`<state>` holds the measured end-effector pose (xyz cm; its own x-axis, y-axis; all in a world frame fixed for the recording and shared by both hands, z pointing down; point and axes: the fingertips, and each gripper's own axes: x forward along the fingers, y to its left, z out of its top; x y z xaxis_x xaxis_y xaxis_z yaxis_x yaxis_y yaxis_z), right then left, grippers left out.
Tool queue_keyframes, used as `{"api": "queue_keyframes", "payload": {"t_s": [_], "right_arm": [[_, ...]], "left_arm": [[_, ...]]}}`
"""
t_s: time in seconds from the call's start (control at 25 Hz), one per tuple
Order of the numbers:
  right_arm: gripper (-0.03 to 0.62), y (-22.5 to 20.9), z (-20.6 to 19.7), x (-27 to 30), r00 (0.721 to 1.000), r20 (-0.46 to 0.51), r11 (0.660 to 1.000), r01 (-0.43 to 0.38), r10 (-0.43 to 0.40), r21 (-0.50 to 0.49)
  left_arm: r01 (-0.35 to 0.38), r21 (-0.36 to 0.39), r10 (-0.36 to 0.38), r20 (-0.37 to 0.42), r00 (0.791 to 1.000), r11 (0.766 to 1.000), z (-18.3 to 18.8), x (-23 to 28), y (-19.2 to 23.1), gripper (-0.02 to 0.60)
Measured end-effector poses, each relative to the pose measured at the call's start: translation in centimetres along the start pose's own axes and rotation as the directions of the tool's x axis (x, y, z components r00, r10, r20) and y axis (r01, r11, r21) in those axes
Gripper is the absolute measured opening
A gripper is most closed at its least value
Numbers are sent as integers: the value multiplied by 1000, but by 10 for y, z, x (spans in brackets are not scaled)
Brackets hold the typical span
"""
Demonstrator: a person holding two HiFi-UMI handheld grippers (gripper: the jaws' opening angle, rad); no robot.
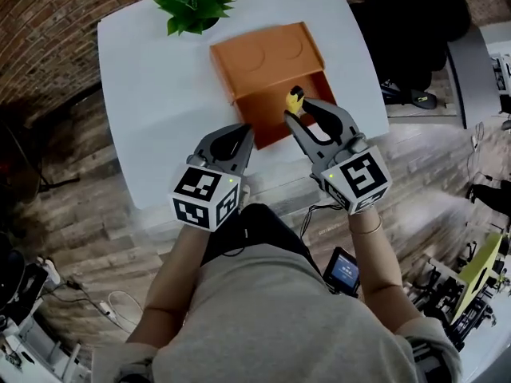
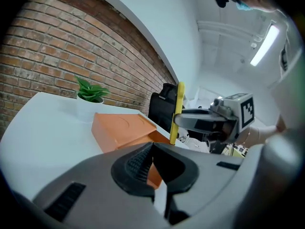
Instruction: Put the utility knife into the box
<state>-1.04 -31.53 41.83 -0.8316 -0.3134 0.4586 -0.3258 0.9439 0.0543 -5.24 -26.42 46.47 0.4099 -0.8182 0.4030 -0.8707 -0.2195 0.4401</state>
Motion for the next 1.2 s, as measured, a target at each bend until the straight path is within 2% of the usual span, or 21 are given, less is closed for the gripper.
{"api": "queue_keyframes", "payload": {"t_s": [0.12, 0.2, 0.36, 0.64, 0.96, 1.2], "right_arm": [[112, 4, -9, 15, 995, -64, 991, -84, 77, -105], [112, 7, -15, 24, 985, -111, 970, -152, 133, -192], [112, 9, -35, 35, 951, -229, 899, -278, 208, -339], [112, 3, -77, 51, 887, -403, 763, -418, 225, -494], [112, 4, -123, 60, 801, -554, 628, -555, 227, -545], [112, -3, -142, 70, 746, -637, 568, -616, 197, -546]], "left_arm": [[-10, -30, 10, -1, 1000, 999, -5, 4, 10, 6], [-20, -45, 20, -7, 1000, 999, -9, 7, 17, 6], [-23, -55, 22, -16, 1000, 998, -14, 14, 25, 6], [-26, -73, 24, -26, 999, 997, -23, 23, 27, 6], [-25, -87, 22, -28, 999, 996, -29, 30, 23, 6], [-32, -88, 29, -45, 999, 996, -35, 33, 27, 6]]}}
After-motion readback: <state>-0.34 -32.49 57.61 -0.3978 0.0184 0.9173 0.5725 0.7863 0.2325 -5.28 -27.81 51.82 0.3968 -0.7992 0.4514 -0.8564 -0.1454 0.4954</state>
